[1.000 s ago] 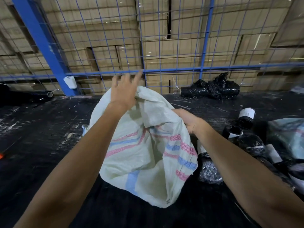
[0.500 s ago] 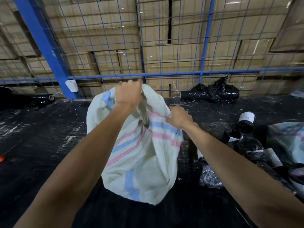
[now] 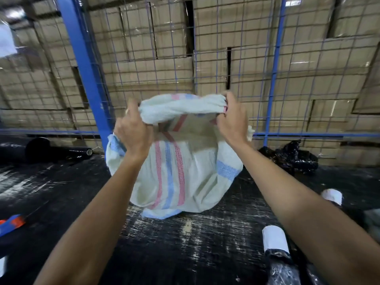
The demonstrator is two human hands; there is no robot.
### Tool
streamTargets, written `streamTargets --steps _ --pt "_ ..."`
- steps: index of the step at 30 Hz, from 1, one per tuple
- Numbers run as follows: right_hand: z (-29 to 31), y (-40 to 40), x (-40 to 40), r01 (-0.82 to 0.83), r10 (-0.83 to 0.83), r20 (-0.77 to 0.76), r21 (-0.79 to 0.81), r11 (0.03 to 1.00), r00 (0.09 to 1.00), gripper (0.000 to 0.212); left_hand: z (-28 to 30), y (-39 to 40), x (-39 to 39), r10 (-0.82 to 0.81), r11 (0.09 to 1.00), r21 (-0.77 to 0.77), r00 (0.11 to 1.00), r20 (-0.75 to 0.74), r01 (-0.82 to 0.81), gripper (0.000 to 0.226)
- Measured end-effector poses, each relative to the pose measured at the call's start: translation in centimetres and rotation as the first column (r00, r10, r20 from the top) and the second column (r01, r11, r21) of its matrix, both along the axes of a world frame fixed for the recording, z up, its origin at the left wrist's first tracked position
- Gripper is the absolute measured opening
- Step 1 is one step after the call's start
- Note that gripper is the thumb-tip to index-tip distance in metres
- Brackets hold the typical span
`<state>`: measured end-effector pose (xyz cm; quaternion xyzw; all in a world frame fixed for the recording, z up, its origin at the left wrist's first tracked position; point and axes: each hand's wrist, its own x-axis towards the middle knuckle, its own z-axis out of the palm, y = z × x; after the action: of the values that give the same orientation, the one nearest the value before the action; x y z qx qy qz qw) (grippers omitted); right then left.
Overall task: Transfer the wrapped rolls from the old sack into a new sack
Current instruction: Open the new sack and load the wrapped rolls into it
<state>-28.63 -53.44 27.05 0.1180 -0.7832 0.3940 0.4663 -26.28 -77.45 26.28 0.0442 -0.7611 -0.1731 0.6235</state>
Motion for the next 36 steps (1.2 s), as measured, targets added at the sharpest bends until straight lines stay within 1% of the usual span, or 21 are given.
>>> streamTargets --steps 2,3,4,5,6,7,8,10,12,14,15,17,19,22,25,26,27,29,33,35,36 --pt "-4.6 0.6 -0.2 -0.076 0.025 0.205 0.247 0.966 0.979 0.04 -6.1 -2.1 1.1 0.003 0.994 -0.104 0.944 0.329 0.033 0.039" --pt "-7.0 0.8 -0.3 -0.176 0.008 0.391 0.397 0.901 0.92 0.034 -9.4 -3.4 1.3 0.06 0.984 -0.171 0.812 0.58 0.049 0.042" --pt "-9.3 0.8 0.0 -0.342 -0.029 0.585 0.513 0.787 0.811 0.028 -12.4 -4.6 1.7 0.12 0.976 -0.204 0.592 0.797 0.078 0.041" --pt "-11.3 0.7 0.4 -0.509 -0.067 0.724 0.544 0.667 0.687 0.031 -14.9 -5.5 2.1 0.163 0.973 -0.21 0.351 0.922 0.099 0.041" --pt "-13.2 0.5 0.7 -0.62 -0.093 0.803 0.521 0.587 0.588 0.034 -16.7 -6.0 2.5 0.17 0.974 -0.192 0.171 0.971 0.12 0.043" --pt "-14.9 0.2 1.2 -0.668 -0.085 0.847 0.471 0.576 0.524 0.034 -17.7 -6.0 3.1 0.151 0.98 -0.159 0.076 0.986 0.117 0.047" --pt "-16.0 -0.3 1.4 -0.676 -0.032 0.869 0.407 0.614 0.494 0.032 -18.2 -5.8 3.4 0.13 0.985 -0.135 0.047 0.99 0.105 0.053" --pt "-17.1 -1.1 1.1 -0.636 0.089 0.894 0.239 0.734 0.439 0.039 -18.5 -4.8 3.3 0.113 0.985 -0.124 0.093 0.989 0.123 0.088" --pt "-17.0 -1.8 0.3 -0.584 0.177 0.899 0.102 0.805 0.4 0.049 -18.1 -2.6 3.6 0.106 0.965 -0.164 0.267 0.958 0.205 0.126" --pt "-16.0 -2.8 -0.1 -0.576 0.25 0.916 -0.025 0.817 0.314 0.035 -18.1 0.7 4.8 0.11 0.909 -0.281 0.473 0.874 0.308 0.13" --pt "-15.3 -3.1 -0.3 -0.596 0.293 0.925 -0.096 0.797 0.242 0.03 -18.0 2.3 5.3 0.056 0.905 -0.258 0.506 0.861 0.338 0.122" --pt "-13.7 -3.2 0.3 -0.708 0.261 0.959 -0.111 0.698 0.107 0.029 -17.4 3.5 5.3 -0.205 0.922 0.041 0.398 0.894 0.384 0.091" --pt "-12.3 -2.4 1.4 -0.808 0.062 0.998 -0.039 0.588 -0.003 0.016 -15.9 2.0 3.9 -0.351 0.886 0.213 0.297 0.888 0.411 0.057" --pt "-12.4 -0.3 1.9 -0.8 -0.074 0.993 -0.026 0.6 -0.088 0.025 -14.0 -1.6 2.5 -0.247 0.874 0.151 0.153 0.957 0.462 0.032" --pt "-14.1 0.8 1.2 -0.69 0.068 0.996 -0.014 0.724 0.052 0.033 -13.3 -4.5 1.1 0.019 0.918 -0.061 0.109 0.994 0.391 0.038" --pt "-14.5 1.0 1.0 -0.633 0.154 0.987 -0.085 0.769 0.055 0.037 -12.9 -5.0 0.9 0.106 0.919 -0.136 0.099 0.989 0.37 0.042" --pt "-15.0 1.1 1.0 -0.56 0.264 0.964 -0.229 0.796 -0.018 0.041 -12.7 -5.0 1.1 0.186 0.912 -0.206 0.089 0.979 0.354 0.048" --pt "-15.3 0.7 1.1 -0.468 0.386 0.918 -0.382 0.796 -0.093 0.048 -12.3 -3.7 1.8 0.28 0.911 -0.298 0.102 0.955 0.285 0.071" --pt "-15.0 -1.3 0.6 -0.349 0.513 0.859 -0.481 0.804 -0.002 0.045 -13.4 4.1 4.6 0.064 0.919 -0.183 0.325 0.944 0.348 0.133" --pt "-14.3 -1.6 0.9 -0.362 0.629 0.769 -0.622 0.694 -0.113 0.038 -15.5 6.5 5.1 0.14 0.905 -0.284 0.409 0.902 0.316 0.128" --pt "-14.1 -1.6 1.1 -0.448 0.596 0.785 -0.599 0.663 -0.167 0.031 -16.2 6.6 5.0 0.173 0.911 -0.314 0.444 0.879 0.267 0.115"
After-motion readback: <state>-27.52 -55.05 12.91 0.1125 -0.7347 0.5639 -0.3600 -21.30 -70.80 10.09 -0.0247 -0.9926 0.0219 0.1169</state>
